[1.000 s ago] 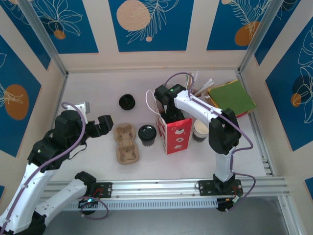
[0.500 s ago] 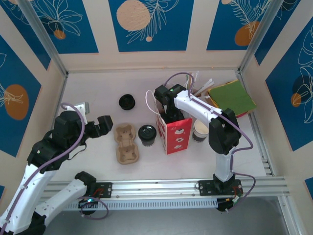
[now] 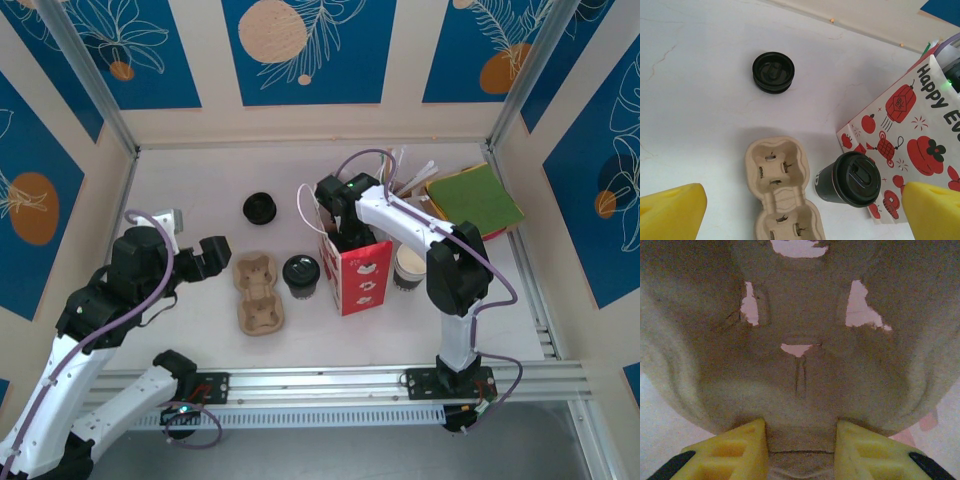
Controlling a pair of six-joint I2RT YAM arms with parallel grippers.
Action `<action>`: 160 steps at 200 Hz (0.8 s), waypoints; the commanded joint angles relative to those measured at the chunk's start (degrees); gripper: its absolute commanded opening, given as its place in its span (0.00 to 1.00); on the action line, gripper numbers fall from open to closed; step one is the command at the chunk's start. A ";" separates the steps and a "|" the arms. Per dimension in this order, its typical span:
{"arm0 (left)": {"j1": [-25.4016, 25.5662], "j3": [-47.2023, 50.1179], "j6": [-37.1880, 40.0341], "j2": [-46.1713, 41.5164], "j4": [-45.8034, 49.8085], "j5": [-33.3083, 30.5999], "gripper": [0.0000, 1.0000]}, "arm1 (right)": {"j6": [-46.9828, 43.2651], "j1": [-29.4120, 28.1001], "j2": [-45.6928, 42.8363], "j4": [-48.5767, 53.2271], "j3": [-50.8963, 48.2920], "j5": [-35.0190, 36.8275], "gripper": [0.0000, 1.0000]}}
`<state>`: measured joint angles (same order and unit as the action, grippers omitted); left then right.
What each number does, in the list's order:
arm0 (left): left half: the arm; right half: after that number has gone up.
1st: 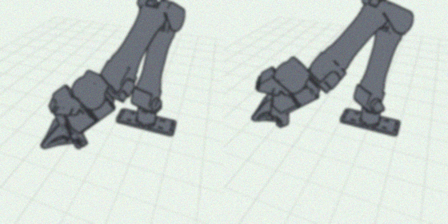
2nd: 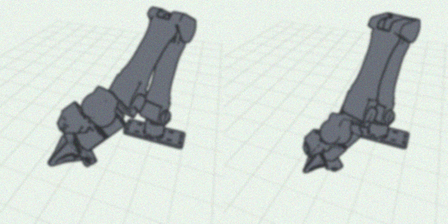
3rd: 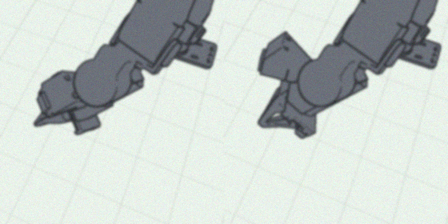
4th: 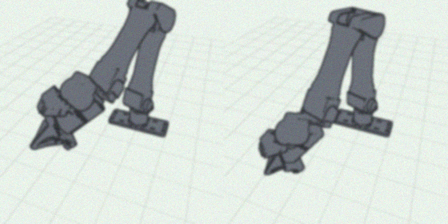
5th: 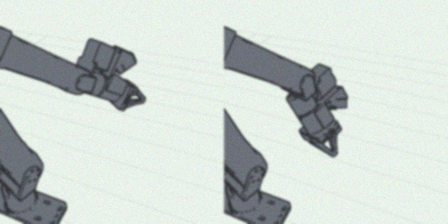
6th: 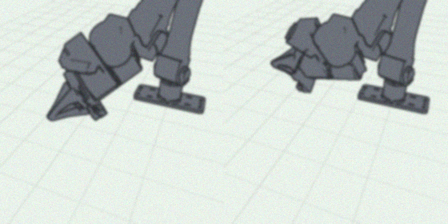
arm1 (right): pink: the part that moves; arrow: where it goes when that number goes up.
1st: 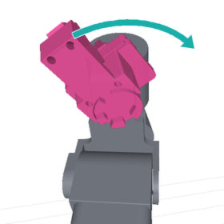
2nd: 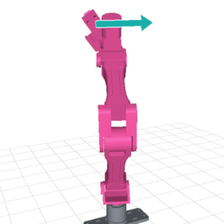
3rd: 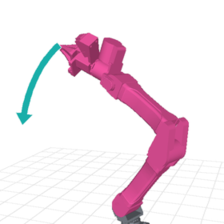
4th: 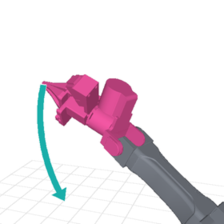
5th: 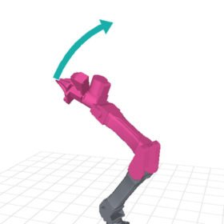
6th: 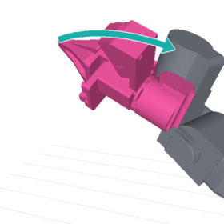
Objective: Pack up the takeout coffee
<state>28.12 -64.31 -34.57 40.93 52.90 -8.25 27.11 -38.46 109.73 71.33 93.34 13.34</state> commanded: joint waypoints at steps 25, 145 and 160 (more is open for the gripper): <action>-0.58 0.52 -0.41 -0.49 0.18 -0.80 1.00 | 0.93 -0.39 -0.86 1.79 -0.56 -1.83 0.34; -0.51 0.75 -0.32 -0.59 0.14 -0.89 1.00 | 1.01 -0.52 -0.75 2.41 -0.55 -1.74 0.34; -0.44 0.69 -0.25 -0.66 0.17 -0.86 1.00 | 1.01 -0.49 -0.70 2.41 -0.70 -1.81 0.34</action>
<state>28.12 -64.14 -34.57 40.93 52.90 -8.25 27.14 -38.50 109.73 71.37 93.27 13.23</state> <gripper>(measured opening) 0.998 0.341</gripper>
